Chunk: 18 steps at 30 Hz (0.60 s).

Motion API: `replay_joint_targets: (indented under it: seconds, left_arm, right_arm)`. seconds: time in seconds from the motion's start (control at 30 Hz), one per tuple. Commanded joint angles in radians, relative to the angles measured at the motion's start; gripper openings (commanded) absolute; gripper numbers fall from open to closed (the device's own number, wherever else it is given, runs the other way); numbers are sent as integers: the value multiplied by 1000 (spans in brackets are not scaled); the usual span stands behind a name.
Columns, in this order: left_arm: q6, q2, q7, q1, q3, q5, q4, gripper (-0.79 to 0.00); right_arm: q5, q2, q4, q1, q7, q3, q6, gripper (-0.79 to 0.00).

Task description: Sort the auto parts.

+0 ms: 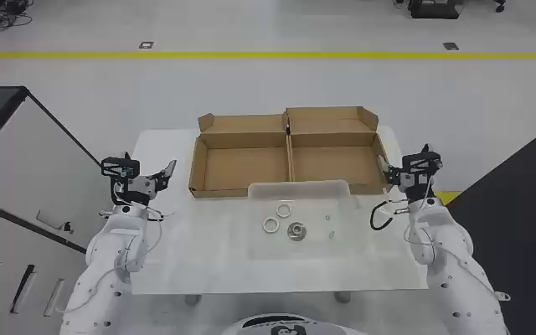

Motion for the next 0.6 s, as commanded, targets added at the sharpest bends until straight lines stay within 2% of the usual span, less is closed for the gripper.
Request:
replay_joint_targets:
  seconds: [0.0,0.17,0.3,0.43,0.57]
  left_arm:
    - [0,0,0,0,0,0,0,-1]
    - [0,0,0,0,0,0,0,0]
    - [0,0,0,0,0,0,0,0]
    - [0,0,0,0,0,0,0,0]
    - [0,0,0,0,0,0,0,0]
  right_arm:
    - [0,0,0,0,0,0,0,-1]
    - [-2,0,-10,7,-3,3,-8,0]
    - [-24,4,-53,6,-6,23,-69,0]
    - [-14,11,-116,6,55,51,-163,0]
    - [-8,21,-170,29,136,77,-299,0]
